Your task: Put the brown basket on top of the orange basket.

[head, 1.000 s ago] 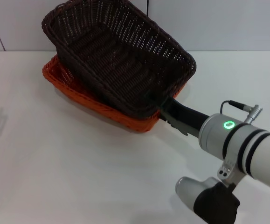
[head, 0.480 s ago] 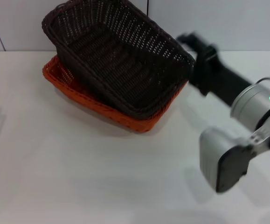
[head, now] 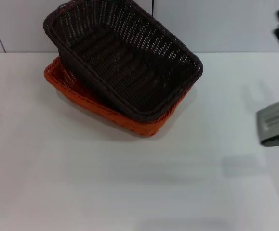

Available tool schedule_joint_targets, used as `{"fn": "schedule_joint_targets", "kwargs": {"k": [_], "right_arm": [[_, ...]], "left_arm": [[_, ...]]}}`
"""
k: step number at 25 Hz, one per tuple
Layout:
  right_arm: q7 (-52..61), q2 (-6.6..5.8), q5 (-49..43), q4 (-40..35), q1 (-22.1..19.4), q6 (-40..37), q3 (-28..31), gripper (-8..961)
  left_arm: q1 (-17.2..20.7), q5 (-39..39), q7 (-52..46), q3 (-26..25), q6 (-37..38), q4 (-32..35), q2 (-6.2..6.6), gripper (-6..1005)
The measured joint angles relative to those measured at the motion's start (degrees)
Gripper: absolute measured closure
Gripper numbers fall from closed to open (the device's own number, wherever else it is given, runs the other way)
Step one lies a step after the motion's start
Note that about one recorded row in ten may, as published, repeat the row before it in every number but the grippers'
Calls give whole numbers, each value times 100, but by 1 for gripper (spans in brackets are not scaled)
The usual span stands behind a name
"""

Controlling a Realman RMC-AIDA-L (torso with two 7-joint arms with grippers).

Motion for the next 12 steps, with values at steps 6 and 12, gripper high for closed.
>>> {"fn": "schedule_joint_targets", "kwargs": {"k": [6,12], "right_arm": [[2199,8,843,-997,-85,1597,-237,138],[5645,7,1319,-2614,-93,2979,-351,139]], "left_arm": [[62,-3,-302,-248,42,-37,13,216],[152,-5,-525,-272,114,-51,3,216]]}}
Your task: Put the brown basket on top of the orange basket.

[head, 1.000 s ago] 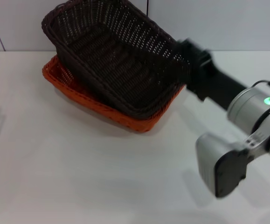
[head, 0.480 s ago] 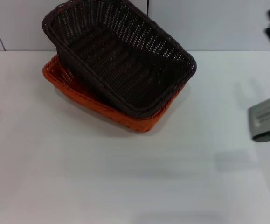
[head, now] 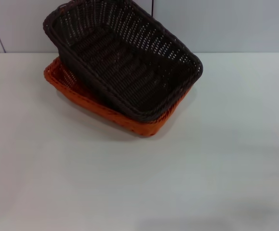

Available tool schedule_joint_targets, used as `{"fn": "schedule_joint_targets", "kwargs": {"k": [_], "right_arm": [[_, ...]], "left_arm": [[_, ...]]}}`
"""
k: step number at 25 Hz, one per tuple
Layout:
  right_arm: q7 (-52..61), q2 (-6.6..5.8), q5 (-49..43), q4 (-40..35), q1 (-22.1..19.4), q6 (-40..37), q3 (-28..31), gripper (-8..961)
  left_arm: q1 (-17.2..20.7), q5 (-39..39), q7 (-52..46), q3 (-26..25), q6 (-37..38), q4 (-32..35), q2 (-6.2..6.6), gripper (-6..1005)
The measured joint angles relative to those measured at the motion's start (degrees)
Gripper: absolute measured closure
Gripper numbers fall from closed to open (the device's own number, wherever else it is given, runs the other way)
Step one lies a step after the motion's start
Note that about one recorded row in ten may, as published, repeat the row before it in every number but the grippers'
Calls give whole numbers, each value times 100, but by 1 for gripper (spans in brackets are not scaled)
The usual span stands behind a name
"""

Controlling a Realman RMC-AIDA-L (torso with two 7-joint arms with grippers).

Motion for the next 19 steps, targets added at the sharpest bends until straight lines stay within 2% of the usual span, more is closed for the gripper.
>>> {"fn": "schedule_joint_targets", "kwargs": {"k": [1,2,6,19], "right_arm": [[1111,-8,85,-589,11,268,92,139],[1111,-8,85,-589,11,268,92,138],[2201,-22,352,-1377,40,381,156,139],[2014,11,457,-2130,362,338,152,139]], "left_arm": [[8,-1,-13,-1,6,-1,-1,216],[14,0,-25,-1,11,-2,-2,216],[55,0,-32,3,21,-4,-12,216],[35,0,34,2,32,-20,-7,216]]}}
